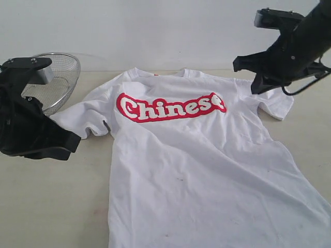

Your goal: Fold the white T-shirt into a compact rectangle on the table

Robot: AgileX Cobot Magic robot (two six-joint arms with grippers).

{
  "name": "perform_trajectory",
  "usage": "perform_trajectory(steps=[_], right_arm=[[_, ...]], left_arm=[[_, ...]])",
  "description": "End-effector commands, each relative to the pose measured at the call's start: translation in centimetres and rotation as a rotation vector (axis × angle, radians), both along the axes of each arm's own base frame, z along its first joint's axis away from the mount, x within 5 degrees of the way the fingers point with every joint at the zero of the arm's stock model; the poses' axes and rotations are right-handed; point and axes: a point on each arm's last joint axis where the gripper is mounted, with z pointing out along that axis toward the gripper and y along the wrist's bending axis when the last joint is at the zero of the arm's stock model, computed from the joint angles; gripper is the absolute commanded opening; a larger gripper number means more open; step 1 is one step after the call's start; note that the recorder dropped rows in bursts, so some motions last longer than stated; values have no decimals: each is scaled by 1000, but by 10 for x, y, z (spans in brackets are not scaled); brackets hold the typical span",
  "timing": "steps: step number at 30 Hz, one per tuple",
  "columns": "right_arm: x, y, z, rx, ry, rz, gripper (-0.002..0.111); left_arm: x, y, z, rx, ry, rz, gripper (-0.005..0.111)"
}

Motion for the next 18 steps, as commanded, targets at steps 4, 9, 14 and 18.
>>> perform_trajectory(steps=[4,9,14,18], right_arm=[[83,-17,-15,2,-21,-2,0],[130,-22,-29,-4,-27,14,0],[157,-26,-55,3,-56,-20,0],[155,-30,-83,-40,38,-3,0]], left_arm=[[-2,0,0,3,6,-5,4],[-2,0,0,3,6,-5,4],[-2,0,0,3,6,-5,4],[-2,0,0,3,6,-5,4]])
